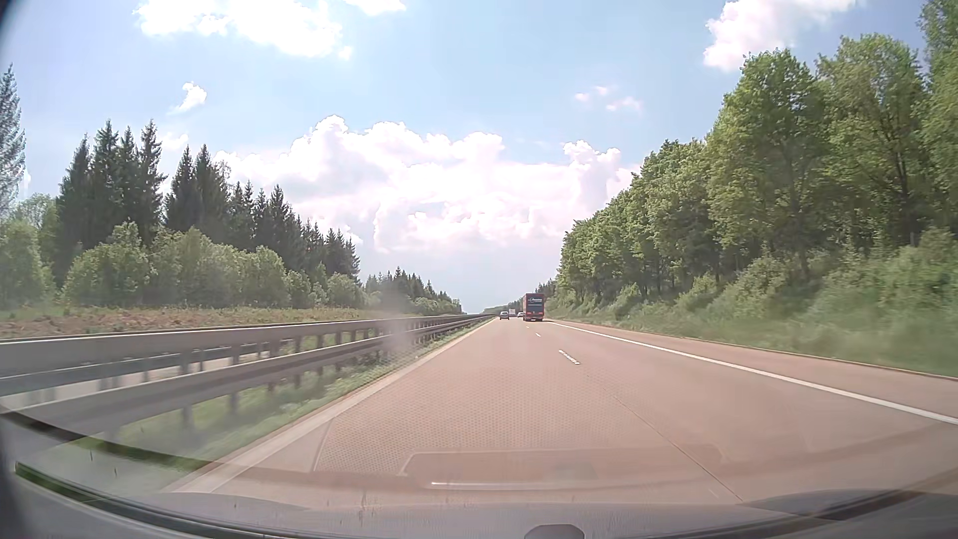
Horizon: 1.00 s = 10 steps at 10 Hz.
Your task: Follow the waypoints while adhering to traffic rules and regulations
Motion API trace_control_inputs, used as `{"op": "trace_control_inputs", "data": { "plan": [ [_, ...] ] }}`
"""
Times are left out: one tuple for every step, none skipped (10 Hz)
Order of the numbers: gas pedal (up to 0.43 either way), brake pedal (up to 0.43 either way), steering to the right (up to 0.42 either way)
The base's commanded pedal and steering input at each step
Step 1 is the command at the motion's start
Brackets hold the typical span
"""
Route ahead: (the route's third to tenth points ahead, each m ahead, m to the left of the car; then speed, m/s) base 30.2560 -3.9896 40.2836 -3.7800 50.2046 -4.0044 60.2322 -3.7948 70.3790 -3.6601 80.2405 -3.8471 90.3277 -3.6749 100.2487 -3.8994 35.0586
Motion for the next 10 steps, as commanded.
{"op": "trace_control_inputs", "data": {
  "plan": [
    [0.378, 0.000, -0.001],
    [0.378, 0.000, -0.001],
    [0.378, 0.000, -0.001],
    [0.378, 0.000, -0.001],
    [0.378, 0.000, -0.001],
    [0.378, 0.000, -0.001],
    [0.378, 0.000, -0.001],
    [0.378, 0.000, -0.002],
    [0.378, 0.000, -0.002],
    [0.378, 0.000, -0.002]
  ]
}}
